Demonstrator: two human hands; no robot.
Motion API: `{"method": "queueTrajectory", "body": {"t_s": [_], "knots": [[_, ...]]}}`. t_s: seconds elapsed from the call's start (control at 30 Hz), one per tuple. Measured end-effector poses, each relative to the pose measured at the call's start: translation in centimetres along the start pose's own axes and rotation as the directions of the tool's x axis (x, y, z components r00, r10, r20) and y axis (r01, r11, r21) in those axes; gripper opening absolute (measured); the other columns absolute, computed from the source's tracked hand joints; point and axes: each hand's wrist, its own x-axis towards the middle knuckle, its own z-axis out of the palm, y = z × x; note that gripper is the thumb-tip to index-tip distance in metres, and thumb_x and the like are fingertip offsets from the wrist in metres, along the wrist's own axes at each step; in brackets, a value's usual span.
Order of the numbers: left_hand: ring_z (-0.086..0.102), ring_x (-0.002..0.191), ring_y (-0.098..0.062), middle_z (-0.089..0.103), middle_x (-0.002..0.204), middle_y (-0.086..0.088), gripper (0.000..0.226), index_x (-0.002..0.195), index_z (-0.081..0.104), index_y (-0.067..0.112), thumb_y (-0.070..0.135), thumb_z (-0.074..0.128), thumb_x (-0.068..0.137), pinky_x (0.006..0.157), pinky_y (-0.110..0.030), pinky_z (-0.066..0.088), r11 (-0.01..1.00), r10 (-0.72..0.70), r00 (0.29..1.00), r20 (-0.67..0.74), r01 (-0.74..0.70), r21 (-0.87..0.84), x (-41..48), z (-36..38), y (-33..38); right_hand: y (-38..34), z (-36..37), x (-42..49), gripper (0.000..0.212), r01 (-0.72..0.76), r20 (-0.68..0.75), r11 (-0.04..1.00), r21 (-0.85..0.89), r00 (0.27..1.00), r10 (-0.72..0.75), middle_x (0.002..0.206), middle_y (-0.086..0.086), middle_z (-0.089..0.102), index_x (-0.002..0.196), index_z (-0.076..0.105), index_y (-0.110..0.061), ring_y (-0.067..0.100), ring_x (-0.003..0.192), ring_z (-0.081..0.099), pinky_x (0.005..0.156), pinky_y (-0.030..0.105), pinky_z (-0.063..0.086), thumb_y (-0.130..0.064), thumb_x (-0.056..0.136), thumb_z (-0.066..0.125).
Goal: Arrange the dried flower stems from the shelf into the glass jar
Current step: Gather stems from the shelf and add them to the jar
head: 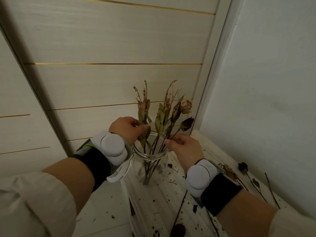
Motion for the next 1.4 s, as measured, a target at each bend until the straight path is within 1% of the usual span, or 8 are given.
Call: {"method": "queueTrajectory", "body": {"t_s": [0.1,0.23,0.33,0.43,0.6,1.03,1.13,1.4], "knots": [[0.058,0.110,-0.021,0.064,0.119,-0.002,0.056,0.122,0.060,0.016,0.056,0.055,0.083,0.092,-0.031,0.042,1.000,-0.011,1.000,0.010,0.012,-0.024,-0.2,-0.6,0.1,0.3,-0.9,-0.4,0.031,-0.011,0.001,0.999,0.032,1.000,0.011,0.095,-0.002,0.063,0.110,0.067,-0.014,0.011,0.085,0.056,0.072,0.019,0.040,-0.028,0.083,0.068],[0.057,0.107,-0.022,0.063,0.118,-0.004,0.052,0.122,0.058,0.015,0.054,0.046,0.089,0.090,-0.031,0.042,0.998,-0.016,0.991,-0.133,0.007,-0.065,-1.1,-1.4,1.3,0.6,-2.5,-0.5,0.033,-0.016,-0.038,1.000,0.024,0.999,0.017,0.111,0.002,0.067,0.116,0.065,-0.015,0.012,0.094,0.055,0.083,0.025,0.040,-0.030,0.086,0.063],[0.057,0.104,-0.023,0.064,0.114,-0.004,0.042,0.121,0.057,0.015,0.044,0.048,0.092,0.094,-0.034,0.043,0.994,-0.010,0.972,-0.234,-0.015,-0.107,-1.9,-2.0,2.6,0.6,-3.9,-0.5,0.031,0.014,-0.064,0.997,-0.077,0.998,-0.019,0.117,0.002,0.066,0.117,0.064,-0.016,0.016,0.099,0.057,0.090,0.030,0.044,-0.031,0.090,0.056],[0.053,0.091,-0.018,0.063,0.107,-0.002,0.034,0.117,0.058,0.016,0.038,0.050,0.092,0.086,-0.030,0.042,0.987,0.036,0.959,-0.282,-0.079,-0.142,-3.2,-2.5,4.4,0.7,-6.0,-1.1,0.031,0.036,-0.080,0.983,-0.181,0.996,-0.051,0.118,0.002,0.065,0.117,0.062,-0.018,0.020,0.105,0.059,0.096,0.034,0.045,-0.033,0.093,0.051],[0.059,0.097,-0.020,0.065,0.102,0.000,0.023,0.109,0.062,0.019,0.030,0.052,0.091,0.086,-0.029,0.045,0.975,0.136,0.946,-0.293,-0.181,-0.132,-5.7,-1.9,7.7,1.7,-9.5,-2.5,0.036,0.040,-0.041,0.929,-0.369,0.997,-0.059,0.132,-0.001,0.057,0.129,0.053,-0.022,0.019,0.120,0.053,0.102,0.029,0.038,-0.033,0.097,0.040],[0.055,0.085,-0.012,0.062,0.097,0.005,0.021,0.108,0.062,0.021,0.028,0.052,0.092,0.078,-0.024,0.044,0.955,0.289,0.957,0.006,-0.287,-0.075,-12.8,6.1,11.2,6.9,-15.7,-6.9,0.042,0.048,0.001,0.808,-0.587,0.998,-0.058,0.144,0.002,0.045,0.139,0.042,-0.022,0.023,0.130,0.043,0.109,0.031,0.032,-0.033,0.099,0.037],[0.057,0.088,-0.014,0.065,0.105,0.003,0.023,0.112,0.062,0.021,0.028,0.051,0.093,0.076,-0.022,0.040,0.967,0.254,0.961,0.112,-0.252,-0.039,-13.4,7.8,10.5,8.1,-16.6,-7.1,0.041,0.033,0.000,0.807,-0.590,0.999,-0.041,0.142,0.005,0.047,0.138,0.044,-0.021,0.024,0.129,0.044,0.109,0.036,0.035,-0.032,0.098,0.038],[0.058,0.105,-0.019,0.064,0.113,0.000,0.024,0.115,0.061,0.020,0.026,0.053,0.092,0.089,-0.026,0.043,0.979,0.123,0.938,0.324,-0.167,0.113,-14.4,11.9,6.8,12.5,-16.5,-7.2,0.040,-0.038,-0.048,0.768,-0.639,0.999,0.010,0.139,0.003,0.050,0.136,0.047,-0.025,0.025,0.128,0.045,0.104,0.041,0.040,-0.032,0.097,0.040]]}}
